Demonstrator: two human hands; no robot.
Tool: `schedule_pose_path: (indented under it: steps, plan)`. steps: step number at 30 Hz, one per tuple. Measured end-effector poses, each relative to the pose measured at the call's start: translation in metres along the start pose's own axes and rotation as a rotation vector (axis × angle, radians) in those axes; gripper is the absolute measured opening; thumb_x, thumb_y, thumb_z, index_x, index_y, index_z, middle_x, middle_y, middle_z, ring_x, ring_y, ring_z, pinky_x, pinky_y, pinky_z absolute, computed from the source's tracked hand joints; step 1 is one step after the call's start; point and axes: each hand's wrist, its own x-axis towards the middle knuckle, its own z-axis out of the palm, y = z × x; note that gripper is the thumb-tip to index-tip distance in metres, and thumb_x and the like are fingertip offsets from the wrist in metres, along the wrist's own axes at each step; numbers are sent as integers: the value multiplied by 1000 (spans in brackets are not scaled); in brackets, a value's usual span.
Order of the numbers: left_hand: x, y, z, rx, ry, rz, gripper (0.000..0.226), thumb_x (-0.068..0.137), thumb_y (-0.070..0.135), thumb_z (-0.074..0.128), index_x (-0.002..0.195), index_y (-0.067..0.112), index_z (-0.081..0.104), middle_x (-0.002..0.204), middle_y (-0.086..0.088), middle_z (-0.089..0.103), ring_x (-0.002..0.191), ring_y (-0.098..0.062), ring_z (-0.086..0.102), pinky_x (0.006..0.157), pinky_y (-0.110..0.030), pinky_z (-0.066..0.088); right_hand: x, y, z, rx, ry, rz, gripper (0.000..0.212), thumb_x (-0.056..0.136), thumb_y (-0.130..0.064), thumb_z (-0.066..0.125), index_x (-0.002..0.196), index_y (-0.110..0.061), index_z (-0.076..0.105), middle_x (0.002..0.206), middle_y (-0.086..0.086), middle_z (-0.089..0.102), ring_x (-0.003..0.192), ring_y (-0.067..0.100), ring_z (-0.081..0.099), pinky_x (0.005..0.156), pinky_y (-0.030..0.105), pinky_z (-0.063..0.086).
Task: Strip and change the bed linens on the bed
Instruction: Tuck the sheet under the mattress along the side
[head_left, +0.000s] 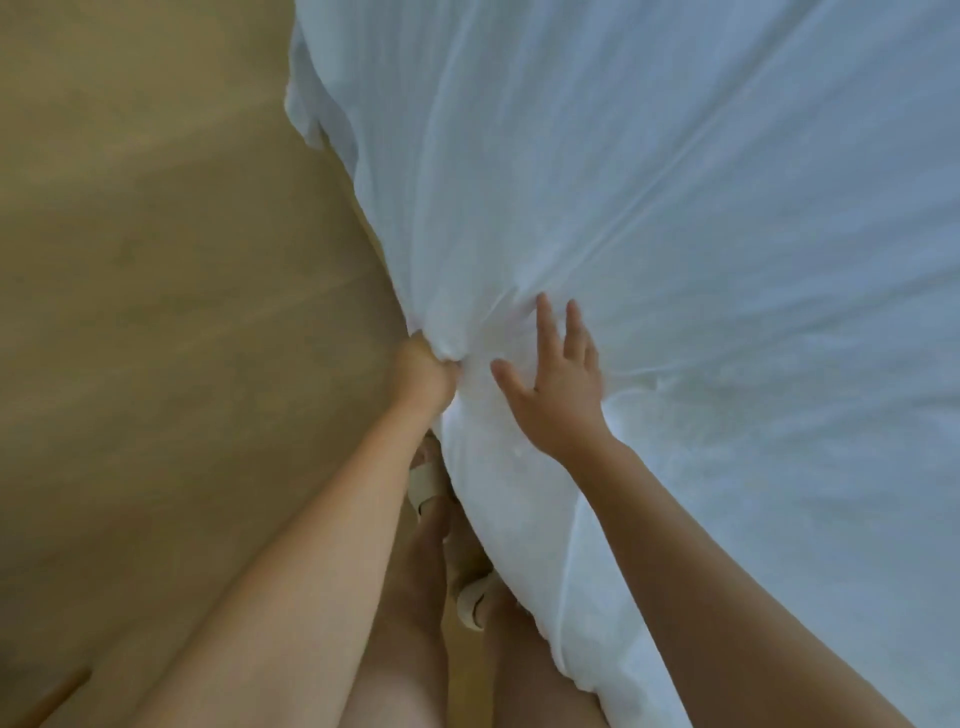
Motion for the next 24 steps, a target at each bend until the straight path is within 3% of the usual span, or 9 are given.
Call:
schedule_pose_path:
  steps: [2,3,5,8,11,15,19,21,24]
  plan:
    - [19,11,6,107,-72,-43,58,73,14,74,126,6,52,123,-13,60,116,-29,56,96,-41,48,5,-2,0,30,14,-32,78,92,-52,45,150,-34,-5,159,2,-12,145,28,-2,116,49,11]
    - [24,18,1,57,-110,-28,76,62,17,78,130,8,47,127,-11,57,117,-28,55,97,-40,47,7,-3,-3,69,41,-52,78,92,-51,46,150,-34,-3,159,2,-11,145,28,-2,116,48,11]
    - [29,29,-14,-137,-136,86,86,45,17,77,125,12,45,125,-8,56,113,-23,56,94,-38,50,13,-9,-10,111,84,-94,78,92,-48,48,150,-33,-1,159,2,-8,145,26,0,115,46,11]
    - [32,57,-38,-444,-181,147,77,49,20,78,118,15,43,117,-3,61,103,-17,63,82,-32,54,27,-23,-23,133,109,-148,77,92,-45,49,151,-32,1,159,1,-7,144,25,-1,114,44,11]
    - [45,98,-51,-696,-232,118,57,63,27,80,113,11,58,103,-3,72,93,-19,70,74,-31,56,45,-41,-39,166,103,-161,75,93,-44,47,151,-31,1,159,0,-7,144,24,-2,114,46,12]
    - [69,144,-61,-603,-185,2,34,73,38,78,97,16,69,90,0,75,81,-16,72,66,-29,56,76,-62,-56,160,135,-152,73,92,-47,44,150,-34,1,159,0,-6,145,25,-3,113,55,9]
    - [84,178,-66,-522,-363,-120,6,82,20,69,82,15,71,75,-3,74,68,-18,71,55,-26,56,106,-78,-70,208,186,-95,72,93,-47,42,150,-32,0,159,4,0,145,25,1,114,55,4]
    - [89,187,-68,-404,-347,-149,3,82,15,66,83,13,69,76,-5,72,69,-20,69,61,-28,57,117,-84,-75,263,200,-92,71,94,-46,43,150,-31,4,158,7,2,145,24,3,114,53,5]
    - [79,203,-73,-270,-122,-99,11,77,10,67,87,6,64,87,-11,69,80,-28,67,75,-37,55,130,-93,-88,278,200,-78,70,94,-43,45,151,-29,6,158,9,-2,145,22,-3,116,48,1]
